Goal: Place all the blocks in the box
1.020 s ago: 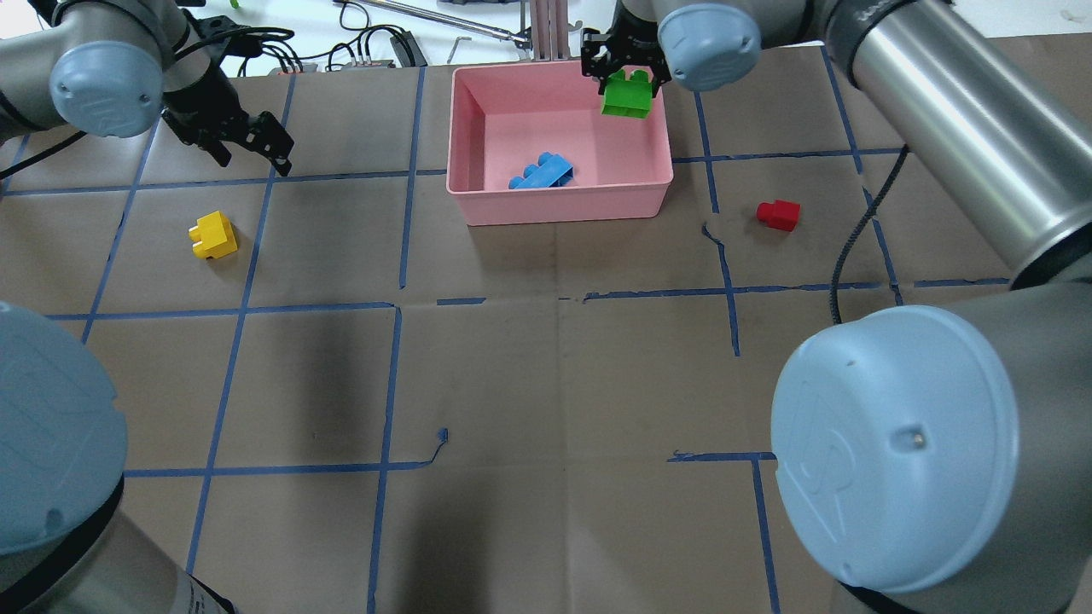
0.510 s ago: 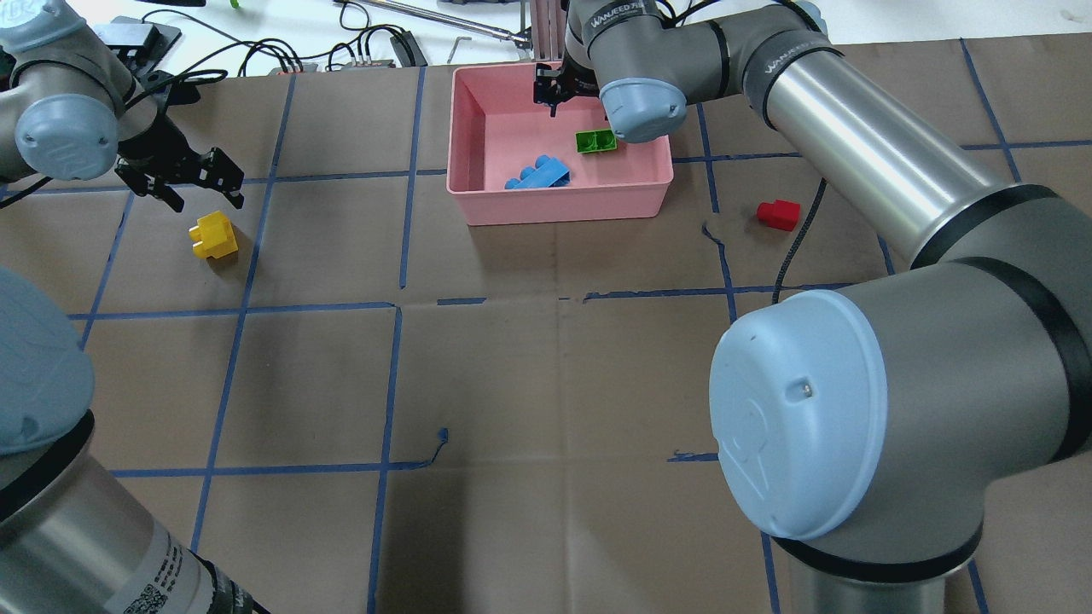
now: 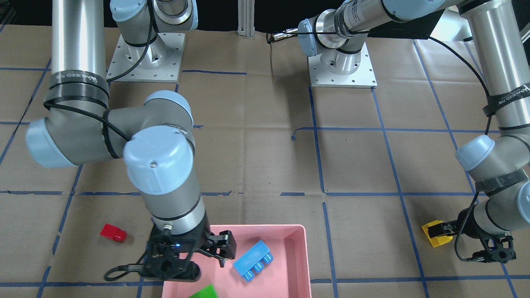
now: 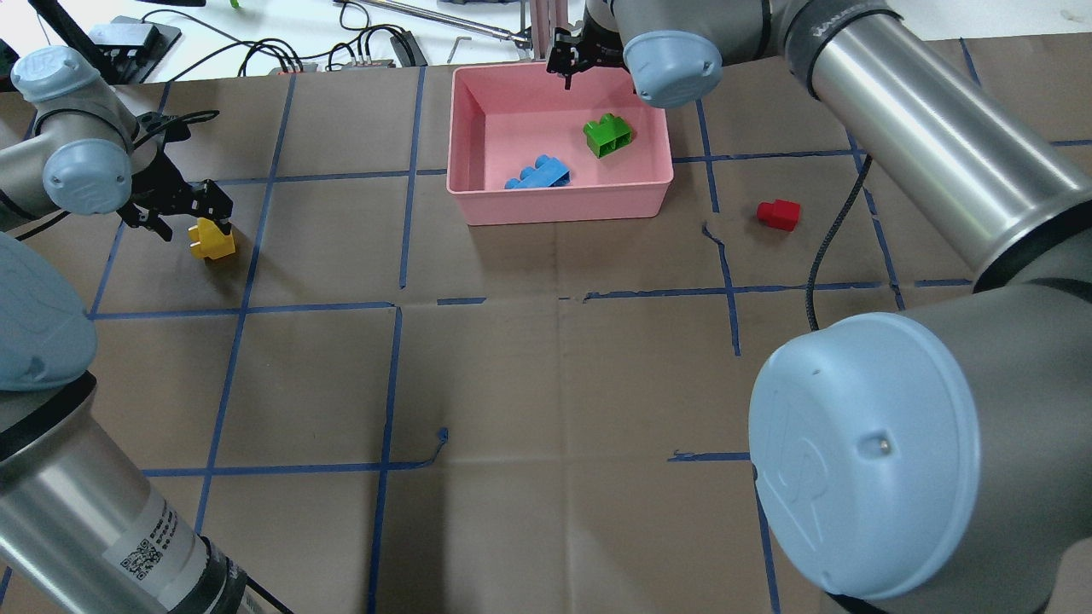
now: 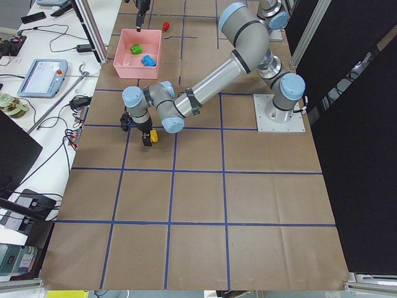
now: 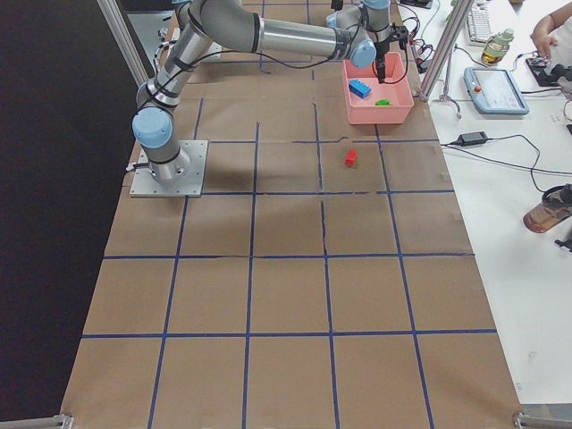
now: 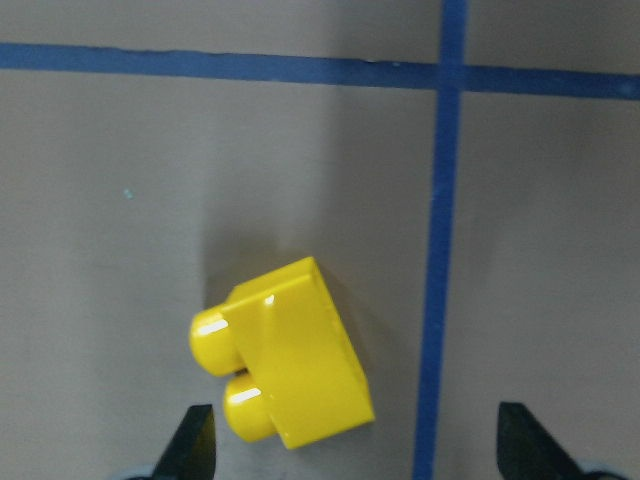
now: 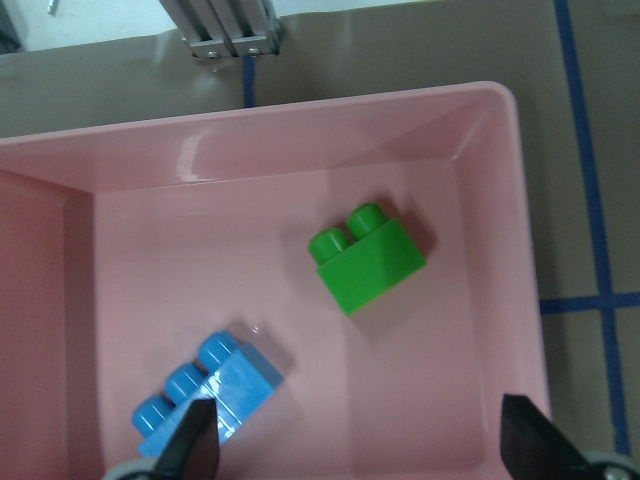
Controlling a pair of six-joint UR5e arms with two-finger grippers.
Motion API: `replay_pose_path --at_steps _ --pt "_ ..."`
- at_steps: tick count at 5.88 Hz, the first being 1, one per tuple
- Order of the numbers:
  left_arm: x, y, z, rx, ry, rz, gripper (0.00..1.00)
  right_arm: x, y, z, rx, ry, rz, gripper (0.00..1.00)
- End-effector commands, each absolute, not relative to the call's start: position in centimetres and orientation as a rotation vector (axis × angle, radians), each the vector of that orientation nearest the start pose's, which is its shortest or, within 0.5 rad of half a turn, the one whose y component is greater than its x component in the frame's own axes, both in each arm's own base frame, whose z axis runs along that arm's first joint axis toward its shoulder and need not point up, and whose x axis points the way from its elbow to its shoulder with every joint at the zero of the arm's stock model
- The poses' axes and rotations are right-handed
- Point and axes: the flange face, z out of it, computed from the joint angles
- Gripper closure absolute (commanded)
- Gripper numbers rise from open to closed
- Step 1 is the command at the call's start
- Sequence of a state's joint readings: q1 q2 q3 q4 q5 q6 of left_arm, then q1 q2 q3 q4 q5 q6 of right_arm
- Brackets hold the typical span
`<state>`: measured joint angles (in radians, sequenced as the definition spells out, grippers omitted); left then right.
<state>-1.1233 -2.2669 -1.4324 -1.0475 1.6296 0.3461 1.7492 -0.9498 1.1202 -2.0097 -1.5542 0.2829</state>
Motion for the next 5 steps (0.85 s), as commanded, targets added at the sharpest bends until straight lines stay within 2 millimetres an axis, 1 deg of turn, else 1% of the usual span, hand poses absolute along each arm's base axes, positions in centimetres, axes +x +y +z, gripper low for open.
replay_pose_path --at_steps 1,2,3,4,5 --pt "18.9 -69.1 17.4 -0.156 3.093 0.072 0.03 16.0 -70.5 42.5 0.196 3.095 -0.202 0.0" --pt "18.9 -68.9 17.2 -0.141 3.097 0.078 0.16 10.2 -70.5 41.5 0.249 3.104 -0.041 0.0" --pt "18.5 -68.8 17.3 -0.132 3.101 0.081 0.52 6.8 -70.5 40.7 0.176 3.112 0.041 0.0" --pt "18.4 -68.5 17.4 -0.132 3.104 0.084 0.88 6.8 -70.8 39.3 0.14 3.115 0.072 0.0" --pt "18.1 -68.6 18.5 -0.128 3.103 0.062 1.0 6.6 -71.9 34.8 0.22 3.095 0.15 0.0"
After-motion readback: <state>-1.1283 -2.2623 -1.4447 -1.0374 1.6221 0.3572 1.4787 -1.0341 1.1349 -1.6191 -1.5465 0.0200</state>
